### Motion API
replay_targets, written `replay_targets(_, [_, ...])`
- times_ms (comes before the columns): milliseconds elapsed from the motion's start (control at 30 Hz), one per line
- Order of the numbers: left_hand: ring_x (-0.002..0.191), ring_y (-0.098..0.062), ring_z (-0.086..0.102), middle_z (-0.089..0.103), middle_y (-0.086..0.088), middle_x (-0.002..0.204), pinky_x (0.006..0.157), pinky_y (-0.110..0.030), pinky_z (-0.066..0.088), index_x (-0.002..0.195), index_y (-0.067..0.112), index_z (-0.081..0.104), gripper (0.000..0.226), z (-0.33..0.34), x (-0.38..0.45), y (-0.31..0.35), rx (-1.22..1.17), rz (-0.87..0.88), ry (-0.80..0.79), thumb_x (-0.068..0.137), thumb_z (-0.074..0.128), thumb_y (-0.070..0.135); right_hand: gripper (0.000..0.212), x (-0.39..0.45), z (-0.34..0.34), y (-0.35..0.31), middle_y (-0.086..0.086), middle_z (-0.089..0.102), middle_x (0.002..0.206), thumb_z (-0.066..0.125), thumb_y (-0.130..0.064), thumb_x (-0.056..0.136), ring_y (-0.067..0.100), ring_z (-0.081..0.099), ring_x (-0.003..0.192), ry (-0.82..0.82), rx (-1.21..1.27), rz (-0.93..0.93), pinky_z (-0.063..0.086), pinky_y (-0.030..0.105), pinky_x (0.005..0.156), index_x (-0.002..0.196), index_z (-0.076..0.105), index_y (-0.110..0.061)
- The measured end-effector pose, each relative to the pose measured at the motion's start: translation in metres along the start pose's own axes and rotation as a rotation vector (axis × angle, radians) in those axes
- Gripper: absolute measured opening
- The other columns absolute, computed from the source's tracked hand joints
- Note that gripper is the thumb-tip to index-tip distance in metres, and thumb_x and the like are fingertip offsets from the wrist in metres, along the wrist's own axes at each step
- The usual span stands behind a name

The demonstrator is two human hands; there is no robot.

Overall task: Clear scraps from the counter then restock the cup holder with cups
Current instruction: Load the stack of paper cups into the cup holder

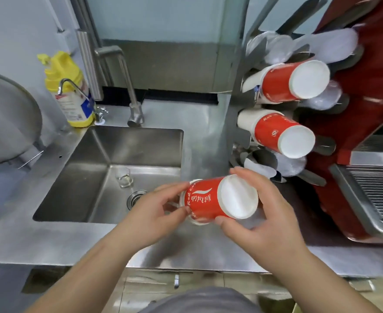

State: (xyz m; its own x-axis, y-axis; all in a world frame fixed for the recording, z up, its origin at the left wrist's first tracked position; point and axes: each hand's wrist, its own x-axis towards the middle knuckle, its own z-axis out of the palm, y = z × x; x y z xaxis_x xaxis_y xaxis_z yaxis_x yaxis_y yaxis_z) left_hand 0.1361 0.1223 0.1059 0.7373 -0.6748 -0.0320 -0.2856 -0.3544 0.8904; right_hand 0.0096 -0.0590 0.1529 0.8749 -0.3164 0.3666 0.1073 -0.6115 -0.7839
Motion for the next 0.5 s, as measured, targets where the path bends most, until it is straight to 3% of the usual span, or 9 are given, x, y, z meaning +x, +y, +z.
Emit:
replay_targets(100, [0.111,-0.004,0.062,0.060,0.018,0.128,0.092,-0.023,0.052,0.132,0.033,0.058,0.055,0.009,0.025,0.034,0.057,0.130,-0.012,0.079,0.064,0.026,0.072,0.001,-0.032,0.002,-0.026,0.052,0.128,0.075,-0.044,0.061,0.008,0.052,0.124,0.117,0.016,-0.027,0.047,0.038,0.100,0.127,0.047,-0.044])
replay_targets(167, [0.113,-0.005,0.060,0.058,0.016,0.132,0.092,-0.023,0.051,0.133,0.029,0.058,0.056,0.014,0.040,0.055,0.067,0.196,-0.011,0.078,0.066,0.029,0.073,0.002,-0.053,0.003,-0.027,0.052,0.129,0.077,-0.042,0.060,0.013,0.053,0.124,0.191,0.055,-0.044,0.049,0.048,0.096,0.126,0.047,-0.047])
replay_targets(267, [0.115,-0.005,0.060,0.057,0.015,0.134,0.093,-0.023,0.052,0.133,0.028,0.058,0.057,0.021,0.059,0.084,0.064,0.288,-0.016,0.077,0.063,0.038,0.076,0.004,-0.080,0.007,-0.022,0.053,0.130,0.078,-0.038,0.060,0.018,0.054,0.123,0.280,0.045,-0.124,0.047,0.052,0.096,0.128,0.045,-0.045])
replay_targets(333, [0.117,-0.004,0.059,0.056,0.018,0.136,0.093,-0.023,0.052,0.134,0.029,0.057,0.055,0.028,0.068,0.100,0.084,0.338,-0.018,0.080,0.065,0.031,0.077,0.005,-0.094,0.011,-0.017,0.052,0.133,0.079,-0.035,0.062,0.020,0.053,0.125,0.315,0.026,-0.185,0.046,0.052,0.097,0.131,0.045,-0.041])
replay_targets(500, [0.122,-0.004,0.055,0.054,0.019,0.138,0.094,-0.020,0.050,0.138,0.031,0.053,0.054,0.043,0.085,0.127,0.143,0.431,-0.036,0.086,0.067,0.024,0.075,0.008,-0.119,0.020,-0.003,0.053,0.134,0.079,-0.031,0.064,0.023,0.052,0.126,0.368,0.002,-0.310,0.045,0.042,0.100,0.131,0.045,-0.031])
